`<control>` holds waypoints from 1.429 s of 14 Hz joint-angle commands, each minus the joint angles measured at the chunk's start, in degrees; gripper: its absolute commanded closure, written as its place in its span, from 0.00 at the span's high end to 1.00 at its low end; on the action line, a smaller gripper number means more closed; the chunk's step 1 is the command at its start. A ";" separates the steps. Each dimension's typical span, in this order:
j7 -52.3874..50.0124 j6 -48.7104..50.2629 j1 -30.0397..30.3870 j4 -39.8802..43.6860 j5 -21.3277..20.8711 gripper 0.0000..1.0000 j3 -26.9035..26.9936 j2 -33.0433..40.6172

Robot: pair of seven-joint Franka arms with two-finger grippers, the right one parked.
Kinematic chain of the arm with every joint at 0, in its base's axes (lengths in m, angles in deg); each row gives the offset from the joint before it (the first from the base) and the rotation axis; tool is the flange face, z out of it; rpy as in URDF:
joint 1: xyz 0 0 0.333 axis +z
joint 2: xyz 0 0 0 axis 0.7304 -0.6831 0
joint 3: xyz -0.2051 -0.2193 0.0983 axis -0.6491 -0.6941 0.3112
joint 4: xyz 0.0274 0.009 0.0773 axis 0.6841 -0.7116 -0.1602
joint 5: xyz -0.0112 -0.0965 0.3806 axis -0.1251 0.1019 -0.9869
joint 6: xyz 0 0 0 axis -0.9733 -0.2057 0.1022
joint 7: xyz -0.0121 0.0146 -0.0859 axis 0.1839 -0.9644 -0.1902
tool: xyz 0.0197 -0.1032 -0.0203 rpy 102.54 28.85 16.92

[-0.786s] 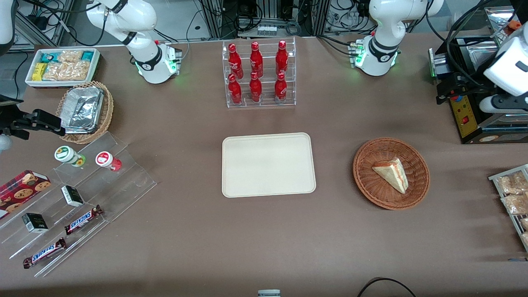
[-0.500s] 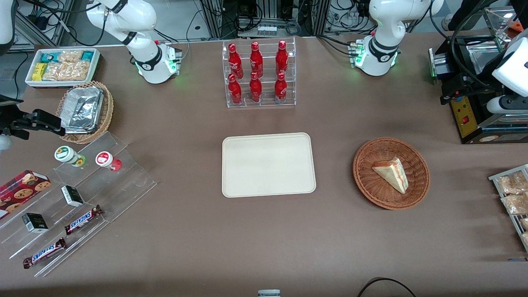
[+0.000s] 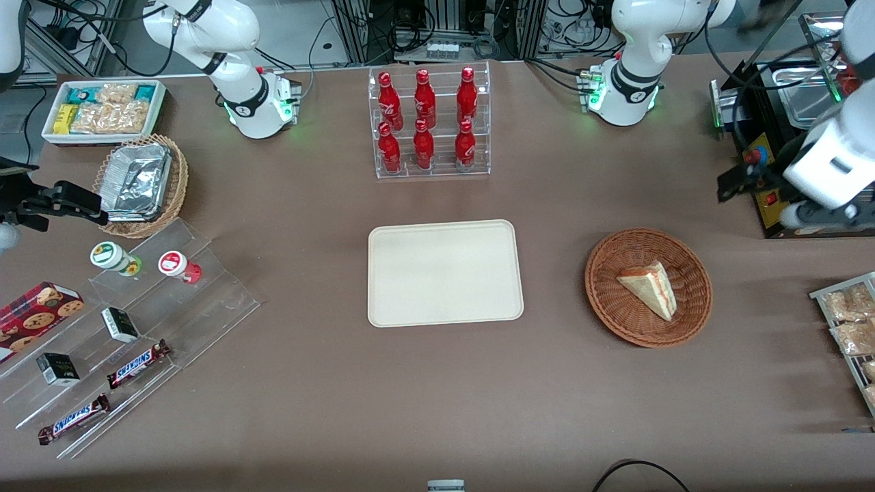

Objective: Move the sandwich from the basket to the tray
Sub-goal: 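Move the left gripper down over the wrapped sandwich in the wicker basket, then close the left gripper on the sandwich's wrapped edge and lift it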

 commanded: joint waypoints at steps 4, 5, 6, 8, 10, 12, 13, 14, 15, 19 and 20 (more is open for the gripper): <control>-11.09 -17.67 0.17 -17.45 -0.70 1.00 1.55 3.40; -13.90 -21.96 0.17 -20.35 -0.61 1.00 1.55 3.31; -18.02 -26.27 0.17 -22.73 -0.43 1.00 1.47 2.88; -25.93 -33.75 -0.10 -26.25 -0.52 1.00 1.38 1.39; -30.00 -39.99 -0.45 -29.33 -0.52 1.00 1.29 -0.46; -30.89 -43.70 -0.45 -30.92 -0.52 1.00 1.20 -2.21; -31.67 -44.41 -0.62 -30.84 -0.52 1.00 1.20 -3.70; -32.90 -45.99 -0.89 -30.84 -0.52 1.00 1.03 -4.94; -34.30 -47.22 -0.98 -30.93 -0.61 1.00 0.68 -5.99; -35.02 -48.55 -1.42 -31.02 -0.70 1.00 0.32 -8.90; -34.93 -48.90 -1.42 -31.10 -0.70 1.00 0.24 -9.60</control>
